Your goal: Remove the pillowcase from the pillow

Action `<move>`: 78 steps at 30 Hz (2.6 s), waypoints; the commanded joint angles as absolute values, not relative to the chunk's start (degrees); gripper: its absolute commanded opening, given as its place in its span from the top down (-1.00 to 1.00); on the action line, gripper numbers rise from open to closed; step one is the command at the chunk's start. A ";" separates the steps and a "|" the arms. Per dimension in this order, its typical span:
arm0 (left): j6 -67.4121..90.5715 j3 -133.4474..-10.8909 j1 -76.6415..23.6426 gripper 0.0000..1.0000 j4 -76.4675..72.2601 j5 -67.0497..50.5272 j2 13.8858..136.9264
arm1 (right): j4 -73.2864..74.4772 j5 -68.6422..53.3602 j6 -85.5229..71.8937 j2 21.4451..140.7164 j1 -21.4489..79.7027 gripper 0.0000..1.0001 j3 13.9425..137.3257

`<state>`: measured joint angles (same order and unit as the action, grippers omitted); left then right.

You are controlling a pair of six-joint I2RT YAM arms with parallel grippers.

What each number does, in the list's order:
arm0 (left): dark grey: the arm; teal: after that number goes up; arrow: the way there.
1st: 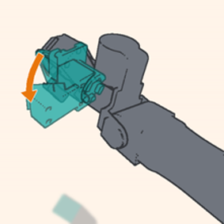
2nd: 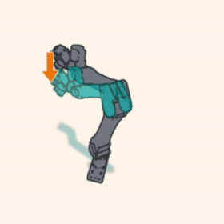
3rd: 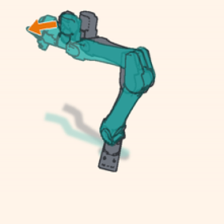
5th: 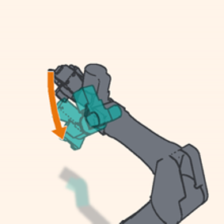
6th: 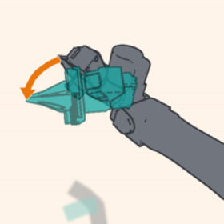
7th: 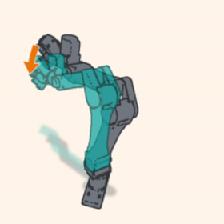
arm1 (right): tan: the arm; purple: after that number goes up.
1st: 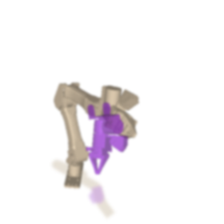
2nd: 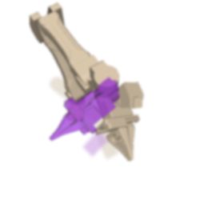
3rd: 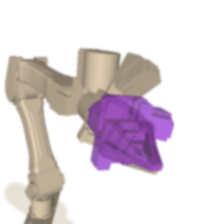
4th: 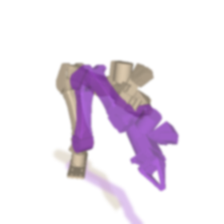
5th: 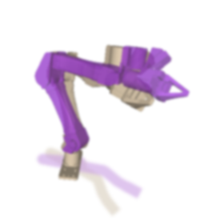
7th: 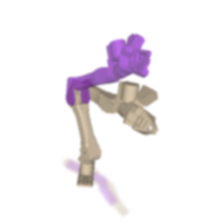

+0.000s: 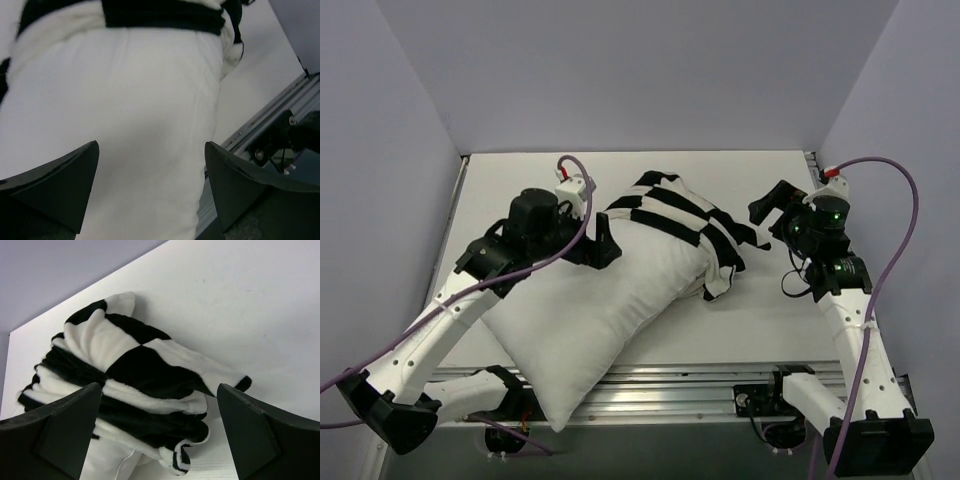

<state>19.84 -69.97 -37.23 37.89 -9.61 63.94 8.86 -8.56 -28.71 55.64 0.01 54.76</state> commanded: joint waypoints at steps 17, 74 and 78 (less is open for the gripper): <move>15.03 -73.49 -19.34 -0.22 35.77 -32.08 91.58 | 3.60 -10.47 -15.49 64.15 23.45 -0.96 62.11; 13.89 -79.45 -25.05 0.95 55.37 4.12 56.52 | 16.17 6.42 -18.54 90.79 -8.43 1.00 86.57; 14.41 -78.66 -23.12 0.95 55.20 5.79 55.46 | 15.39 4.31 -20.74 89.65 -12.92 1.00 86.92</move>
